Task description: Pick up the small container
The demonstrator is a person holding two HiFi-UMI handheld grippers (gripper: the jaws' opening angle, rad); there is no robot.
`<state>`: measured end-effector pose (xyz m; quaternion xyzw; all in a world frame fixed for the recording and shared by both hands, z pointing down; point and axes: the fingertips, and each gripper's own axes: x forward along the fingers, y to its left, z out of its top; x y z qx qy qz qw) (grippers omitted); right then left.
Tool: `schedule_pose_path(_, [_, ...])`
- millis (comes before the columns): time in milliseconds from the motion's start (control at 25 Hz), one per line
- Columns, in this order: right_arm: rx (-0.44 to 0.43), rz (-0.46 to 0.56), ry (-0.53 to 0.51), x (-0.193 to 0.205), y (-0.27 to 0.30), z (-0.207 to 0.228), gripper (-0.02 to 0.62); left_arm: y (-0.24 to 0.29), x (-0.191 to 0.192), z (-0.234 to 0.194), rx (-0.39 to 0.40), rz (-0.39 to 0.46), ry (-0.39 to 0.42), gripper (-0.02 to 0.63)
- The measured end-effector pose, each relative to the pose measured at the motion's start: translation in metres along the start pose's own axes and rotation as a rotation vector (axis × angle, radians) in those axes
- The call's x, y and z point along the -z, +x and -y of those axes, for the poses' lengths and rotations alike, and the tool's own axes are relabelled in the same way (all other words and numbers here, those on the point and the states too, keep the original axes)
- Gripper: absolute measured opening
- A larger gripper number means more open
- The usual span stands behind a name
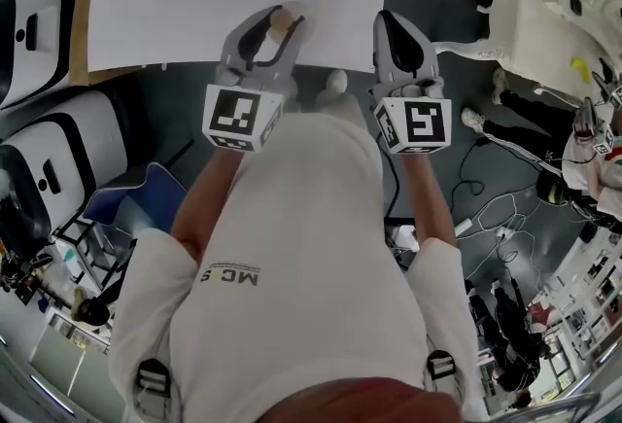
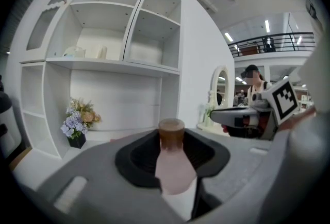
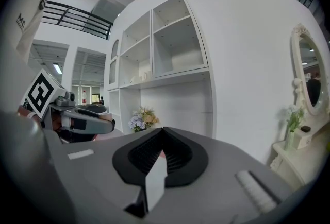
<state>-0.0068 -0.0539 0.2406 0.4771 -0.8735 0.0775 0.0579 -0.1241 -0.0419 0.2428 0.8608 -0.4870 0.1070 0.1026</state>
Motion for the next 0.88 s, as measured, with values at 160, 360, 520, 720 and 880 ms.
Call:
schedule_pose_path(160, [0.000, 0.003, 0.006, -0.0017, -0.0012, -0.0006, -0.002, -0.0030, -0.0041, 0.0021, 0.000, 0.007, 0.004, 0.138])
schedule_pose_path(360, [0.004, 0.004, 0.004, -0.0032, -0.0015, -0.0049, -0.002, -0.0089, -0.0005, -0.0016, -0.004, -0.004, 0.003, 0.137])
schedule_pose_path(520, [0.013, 0.010, -0.002, -0.0060, -0.0019, -0.0034, -0.003, -0.0060, -0.0010, -0.0035, -0.003, -0.005, 0.007, 0.137])
schedule_pose_path(720, [0.024, 0.011, -0.003, -0.0059, -0.0032, -0.0052, -0.003, -0.0086, -0.0018, -0.0040, 0.006, -0.003, 0.005, 0.137])
schedule_pose_path(880, [0.029, 0.012, -0.004, -0.0052, -0.0017, -0.0017, -0.002, -0.0047, -0.0023, -0.0041, 0.011, -0.001, 0.007, 0.138])
